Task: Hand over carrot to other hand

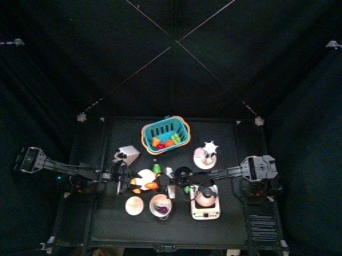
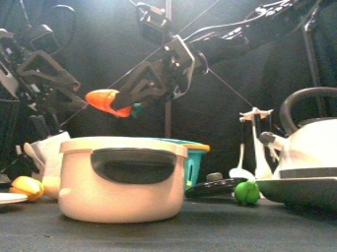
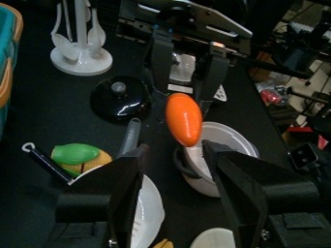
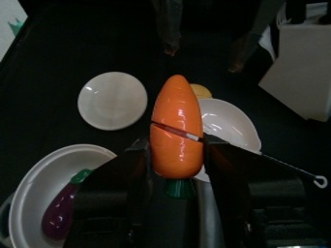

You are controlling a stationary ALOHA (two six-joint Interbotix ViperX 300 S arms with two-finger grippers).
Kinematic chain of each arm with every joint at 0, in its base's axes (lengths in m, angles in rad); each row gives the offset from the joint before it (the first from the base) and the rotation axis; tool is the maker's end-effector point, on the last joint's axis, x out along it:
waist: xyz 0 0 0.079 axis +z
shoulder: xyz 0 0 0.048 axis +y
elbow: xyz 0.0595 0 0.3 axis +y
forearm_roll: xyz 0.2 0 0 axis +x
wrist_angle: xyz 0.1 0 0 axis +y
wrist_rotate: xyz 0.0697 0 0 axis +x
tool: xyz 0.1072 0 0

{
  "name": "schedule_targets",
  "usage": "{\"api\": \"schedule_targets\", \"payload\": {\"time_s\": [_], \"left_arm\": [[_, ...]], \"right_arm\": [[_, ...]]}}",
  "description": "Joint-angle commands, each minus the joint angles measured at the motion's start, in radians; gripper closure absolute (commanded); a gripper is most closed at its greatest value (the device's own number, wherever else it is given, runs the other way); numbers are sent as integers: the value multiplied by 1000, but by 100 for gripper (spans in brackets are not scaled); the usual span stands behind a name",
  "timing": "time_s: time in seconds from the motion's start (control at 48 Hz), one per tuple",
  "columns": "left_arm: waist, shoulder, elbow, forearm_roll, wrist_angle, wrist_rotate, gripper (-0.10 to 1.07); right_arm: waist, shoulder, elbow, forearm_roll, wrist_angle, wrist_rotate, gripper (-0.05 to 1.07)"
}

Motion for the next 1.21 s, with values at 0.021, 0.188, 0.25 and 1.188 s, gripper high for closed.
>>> {"api": "schedule_targets", "payload": {"time_s": [0.021,0.188,0.25,1.188], "left_arm": [[-26,31,-58,8,40,9,-6],[-28,135,-118,37,58,6,-6],[-28,173,-135,35,58,5,-6],[2,195,-147,34,48,6,34]], "right_arm": [[0,-18,-28,-6,6,-2,41],[0,-18,-28,-9,8,-2,41],[0,-17,-28,-9,8,-2,41],[14,-28,3,-11,8,0,-2]]}}
